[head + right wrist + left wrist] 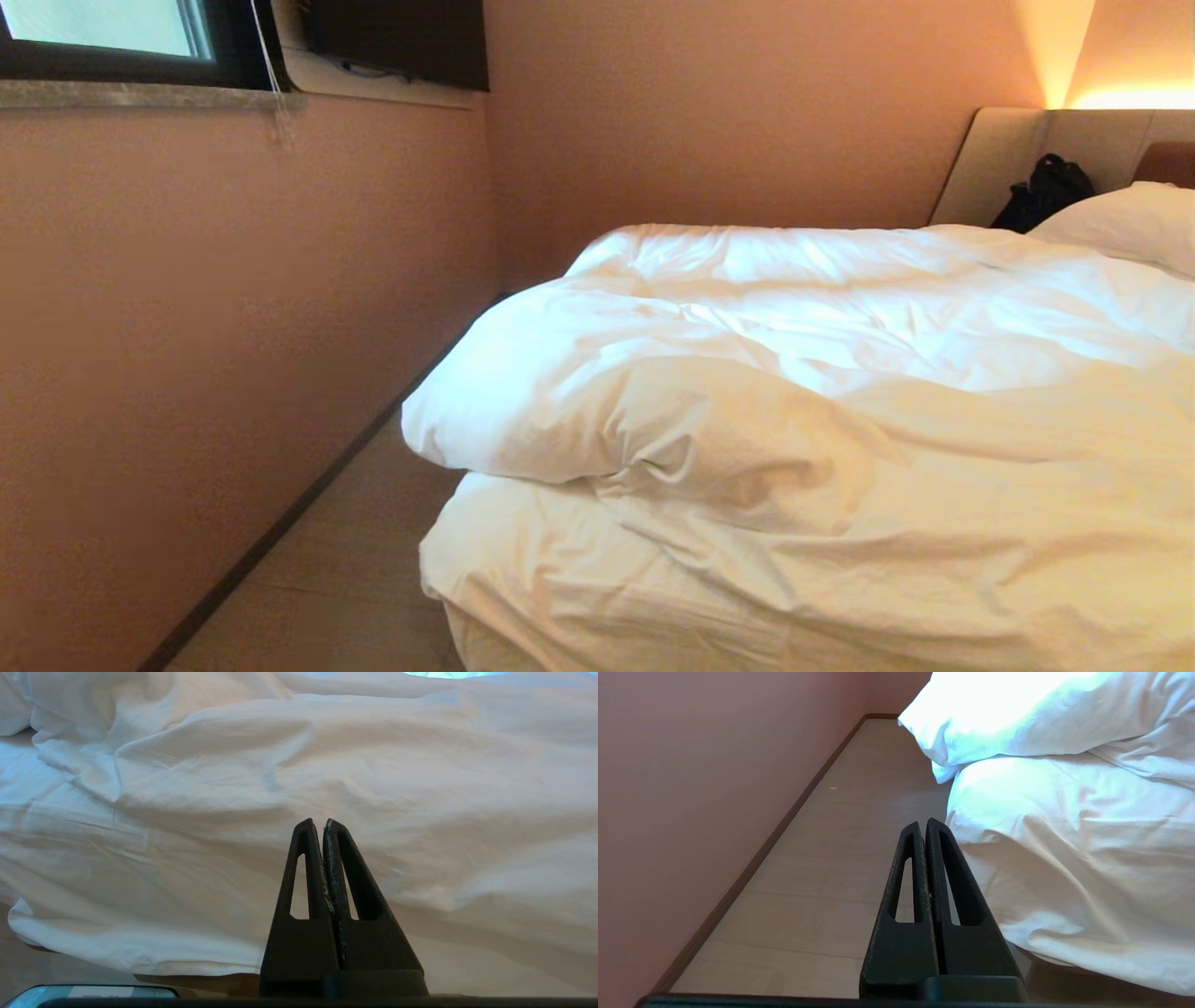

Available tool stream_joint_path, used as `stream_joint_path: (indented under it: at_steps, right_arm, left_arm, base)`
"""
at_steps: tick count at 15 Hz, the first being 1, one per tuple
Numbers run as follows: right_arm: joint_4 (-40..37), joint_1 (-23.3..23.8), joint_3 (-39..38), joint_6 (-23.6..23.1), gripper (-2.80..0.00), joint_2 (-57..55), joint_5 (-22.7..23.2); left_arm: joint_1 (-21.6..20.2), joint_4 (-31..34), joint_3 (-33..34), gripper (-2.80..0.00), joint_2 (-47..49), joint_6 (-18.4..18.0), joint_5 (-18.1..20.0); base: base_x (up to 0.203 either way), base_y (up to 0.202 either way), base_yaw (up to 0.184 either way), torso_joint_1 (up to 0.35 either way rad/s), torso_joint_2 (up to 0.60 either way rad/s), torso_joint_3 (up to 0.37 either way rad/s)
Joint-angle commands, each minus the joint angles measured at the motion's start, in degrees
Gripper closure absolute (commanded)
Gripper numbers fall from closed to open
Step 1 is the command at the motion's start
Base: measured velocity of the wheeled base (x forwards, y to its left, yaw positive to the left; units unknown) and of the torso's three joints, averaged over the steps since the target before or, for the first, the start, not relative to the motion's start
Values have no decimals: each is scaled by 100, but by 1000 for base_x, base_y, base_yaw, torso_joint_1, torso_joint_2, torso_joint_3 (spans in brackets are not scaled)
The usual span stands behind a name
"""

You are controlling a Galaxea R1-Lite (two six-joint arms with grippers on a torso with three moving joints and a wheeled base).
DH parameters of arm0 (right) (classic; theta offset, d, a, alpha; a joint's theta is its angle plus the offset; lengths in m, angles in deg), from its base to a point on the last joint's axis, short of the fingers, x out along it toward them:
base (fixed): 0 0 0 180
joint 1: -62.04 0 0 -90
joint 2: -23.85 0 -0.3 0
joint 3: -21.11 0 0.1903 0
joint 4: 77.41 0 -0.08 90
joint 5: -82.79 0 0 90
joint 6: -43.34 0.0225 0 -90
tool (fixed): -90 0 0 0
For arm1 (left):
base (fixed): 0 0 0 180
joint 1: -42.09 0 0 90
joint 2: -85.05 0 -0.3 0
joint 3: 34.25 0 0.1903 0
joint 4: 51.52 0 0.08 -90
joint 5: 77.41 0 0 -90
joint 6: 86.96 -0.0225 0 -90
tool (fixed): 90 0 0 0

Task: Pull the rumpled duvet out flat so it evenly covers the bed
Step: Hold the folded corner of the quilt

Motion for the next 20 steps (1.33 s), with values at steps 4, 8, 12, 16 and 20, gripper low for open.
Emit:
stream_joint_path:
  at_steps: [4,8,12,16,20]
  right_arm:
    - [-1,-2,0,-4,0,-7,2]
    - [-1,-2,0,-4,0,-7,2]
    - [-1,-2,0,-4,0,-7,2]
    - [-1,-2,0,-4,0,-7,2]
    - [-1,-2,0,-4,0,-7,2]
  left_arm:
    - [0,2,0,0,0,-2,0]
    - [0,2,0,0,0,-29,0]
    - [0,2,0,0,0,-29,0]
    - [0,11,0,0,0,-2,0]
    - [0,11,0,0,0,-2,0]
  base:
    - [0,0,0,0,0,0]
    - [0,0,0,0,0,0]
    - [0,0,0,0,0,0]
    - [-53,0,1,4,3,1]
    - [-77,0,1,-2,0,2]
